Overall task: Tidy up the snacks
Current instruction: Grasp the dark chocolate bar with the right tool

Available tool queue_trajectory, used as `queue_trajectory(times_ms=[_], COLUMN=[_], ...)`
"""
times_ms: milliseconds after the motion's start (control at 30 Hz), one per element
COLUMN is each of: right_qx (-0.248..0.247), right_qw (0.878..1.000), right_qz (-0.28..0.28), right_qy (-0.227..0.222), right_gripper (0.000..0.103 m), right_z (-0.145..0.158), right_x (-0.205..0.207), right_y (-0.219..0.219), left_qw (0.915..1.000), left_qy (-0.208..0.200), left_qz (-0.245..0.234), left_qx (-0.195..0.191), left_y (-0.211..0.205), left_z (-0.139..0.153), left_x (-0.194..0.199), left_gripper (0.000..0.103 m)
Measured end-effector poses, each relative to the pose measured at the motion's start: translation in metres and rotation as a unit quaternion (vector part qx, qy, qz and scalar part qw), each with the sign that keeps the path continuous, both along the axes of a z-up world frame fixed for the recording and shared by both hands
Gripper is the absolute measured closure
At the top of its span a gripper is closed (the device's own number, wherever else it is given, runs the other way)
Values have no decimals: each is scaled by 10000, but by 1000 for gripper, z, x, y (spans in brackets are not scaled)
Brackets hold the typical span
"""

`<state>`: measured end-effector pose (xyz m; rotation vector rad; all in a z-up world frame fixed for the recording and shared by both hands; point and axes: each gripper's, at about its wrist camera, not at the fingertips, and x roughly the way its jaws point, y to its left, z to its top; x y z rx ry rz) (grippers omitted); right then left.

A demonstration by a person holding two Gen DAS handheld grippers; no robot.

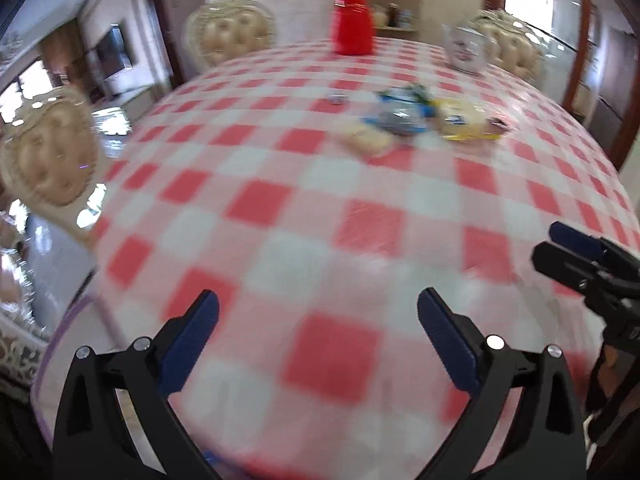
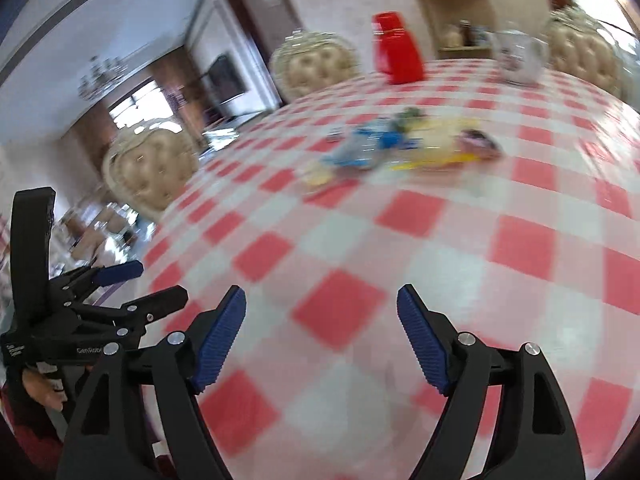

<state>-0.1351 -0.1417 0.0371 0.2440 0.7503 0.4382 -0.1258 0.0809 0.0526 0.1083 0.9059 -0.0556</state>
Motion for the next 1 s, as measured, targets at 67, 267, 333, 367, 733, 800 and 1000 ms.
queue_trajectory(times_ms=[67, 267, 333, 367, 733, 800, 1000], right_qx=[-24, -423, -539, -612, 732, 926, 212], right_qw=[9998, 9971, 9957, 9949, 9838, 9805, 9803], right_qz=[-217, -627, -733, -787, -1492, -1535, -1656], right_qy=[32, 105, 149, 145, 672, 808, 1060], right_gripper=[25, 22, 20, 19, 18, 18, 30], right_z=[-2, -7, -8, -8, -17, -19, -27], right_x=[6, 33, 46, 56, 173, 191, 229], right_y=[-20, -60, -71, -78, -128, -127, -98], left_qw=[9999, 9989, 9979, 9973, 9593, 9499, 9351], left_qy=[118, -65, -94, -133, -853, -996, -989], left_qz=[-30, 144, 387, 439, 1723, 1881, 2461], left_qx=[-68, -432, -509, -571, -2066, -2289, -2350], left_y=[-24, -69, -73, -74, -34, -25, 10], left_z=[-4, -13, -19, -20, -15, -18, -25], left_x=[18, 70, 82, 85, 147, 151, 145], left_gripper=[3, 3, 3, 3, 2, 2, 2])
